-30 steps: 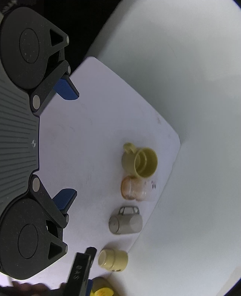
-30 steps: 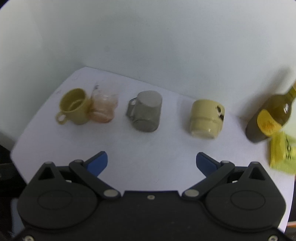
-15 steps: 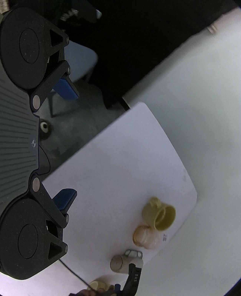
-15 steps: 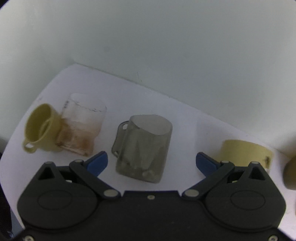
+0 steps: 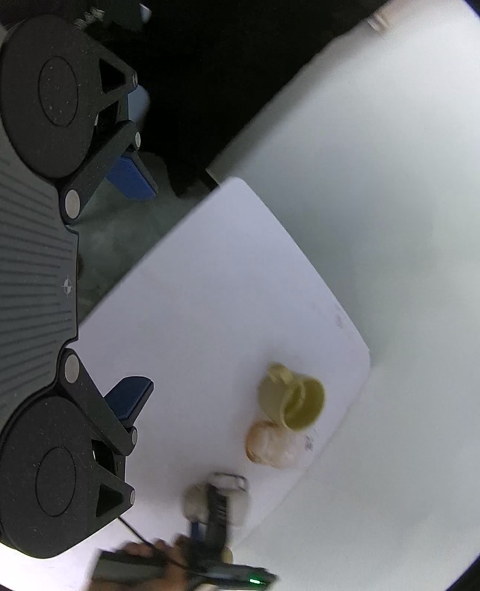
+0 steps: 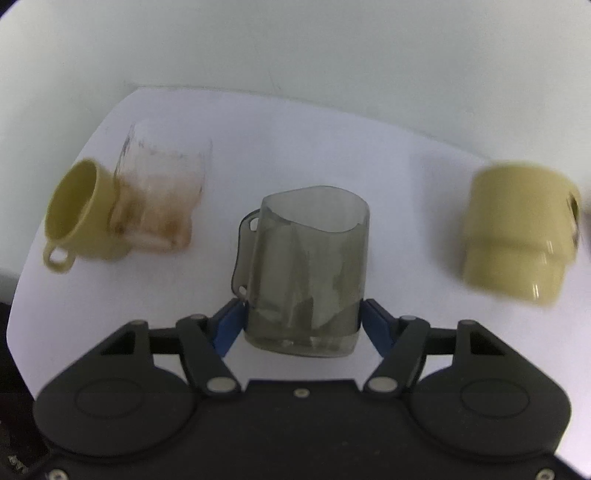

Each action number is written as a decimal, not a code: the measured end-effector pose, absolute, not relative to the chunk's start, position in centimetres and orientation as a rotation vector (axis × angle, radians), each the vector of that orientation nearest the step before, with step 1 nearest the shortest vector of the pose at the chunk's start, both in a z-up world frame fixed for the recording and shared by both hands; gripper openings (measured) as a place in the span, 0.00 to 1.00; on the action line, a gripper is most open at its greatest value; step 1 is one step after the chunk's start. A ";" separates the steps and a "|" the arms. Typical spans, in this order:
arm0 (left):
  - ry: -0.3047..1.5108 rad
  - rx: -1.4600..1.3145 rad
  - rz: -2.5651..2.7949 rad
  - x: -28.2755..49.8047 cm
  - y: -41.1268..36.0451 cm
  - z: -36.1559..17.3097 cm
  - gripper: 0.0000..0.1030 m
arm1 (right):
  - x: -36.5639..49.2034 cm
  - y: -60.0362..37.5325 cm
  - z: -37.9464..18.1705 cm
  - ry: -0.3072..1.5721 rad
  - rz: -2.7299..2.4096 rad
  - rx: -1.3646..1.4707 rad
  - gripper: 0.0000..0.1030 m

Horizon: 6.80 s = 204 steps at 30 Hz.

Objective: Flip cup upright

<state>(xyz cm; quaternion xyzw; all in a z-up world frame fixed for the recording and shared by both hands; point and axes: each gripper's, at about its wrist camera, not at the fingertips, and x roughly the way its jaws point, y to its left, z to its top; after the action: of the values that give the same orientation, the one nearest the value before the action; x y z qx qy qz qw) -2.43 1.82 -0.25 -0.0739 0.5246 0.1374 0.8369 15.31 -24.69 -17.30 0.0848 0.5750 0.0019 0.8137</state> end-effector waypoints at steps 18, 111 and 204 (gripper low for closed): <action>1.050 -0.102 -0.028 -2.1 -0.8 -1.2 1.00 | 5.5 -24.2 -14.5 1.237 -0.040 0.341 0.78; 1.101 0.211 -0.236 4.3 -16.0 -12.5 0.61 | -7.5 -40.4 -9.8 1.118 -0.202 0.564 0.65; 1.196 -0.023 -0.105 0.7 0.4 -1.2 1.00 | -0.9 -19.5 -1.3 1.194 -0.160 0.154 1.00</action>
<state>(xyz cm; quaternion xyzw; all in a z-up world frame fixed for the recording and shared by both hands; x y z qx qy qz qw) 0.67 0.40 -1.23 -0.0106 0.5627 -0.0495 0.8251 -0.91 -19.52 -1.32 0.0726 0.5612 -0.0752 0.8211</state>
